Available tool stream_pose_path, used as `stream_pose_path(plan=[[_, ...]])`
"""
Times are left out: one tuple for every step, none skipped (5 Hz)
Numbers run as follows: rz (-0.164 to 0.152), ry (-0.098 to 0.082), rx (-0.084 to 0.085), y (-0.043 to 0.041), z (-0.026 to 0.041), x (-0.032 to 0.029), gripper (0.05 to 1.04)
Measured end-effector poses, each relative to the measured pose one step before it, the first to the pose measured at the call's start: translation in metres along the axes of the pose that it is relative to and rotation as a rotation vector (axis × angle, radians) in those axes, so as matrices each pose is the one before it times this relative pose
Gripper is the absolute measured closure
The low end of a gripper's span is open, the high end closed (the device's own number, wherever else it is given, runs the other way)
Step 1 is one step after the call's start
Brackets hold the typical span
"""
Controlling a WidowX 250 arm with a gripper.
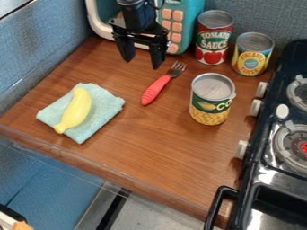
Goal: Moved can to the lower right of the table
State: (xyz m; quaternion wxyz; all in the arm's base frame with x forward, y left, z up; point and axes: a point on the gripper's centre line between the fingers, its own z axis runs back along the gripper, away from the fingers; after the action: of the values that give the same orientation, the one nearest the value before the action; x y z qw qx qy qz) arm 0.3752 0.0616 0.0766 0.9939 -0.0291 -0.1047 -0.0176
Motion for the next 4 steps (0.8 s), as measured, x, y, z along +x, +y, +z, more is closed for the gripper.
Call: stream_pose_path(plan=[[0.0072, 0.0387, -0.0093, -0.00025, -0.01424, -0.00491, 0.083], [-0.0389, -0.0396, -0.0026, -0.03041, 0.00598, 0.02033, 0.083], [-0.0558, -0.0495, -0.0014, -0.03413, 0.00625, 0.02350, 0.083], [-0.0193, -0.0233, -0.0001, -0.01650, -0.00753, 0.01841, 0.083]])
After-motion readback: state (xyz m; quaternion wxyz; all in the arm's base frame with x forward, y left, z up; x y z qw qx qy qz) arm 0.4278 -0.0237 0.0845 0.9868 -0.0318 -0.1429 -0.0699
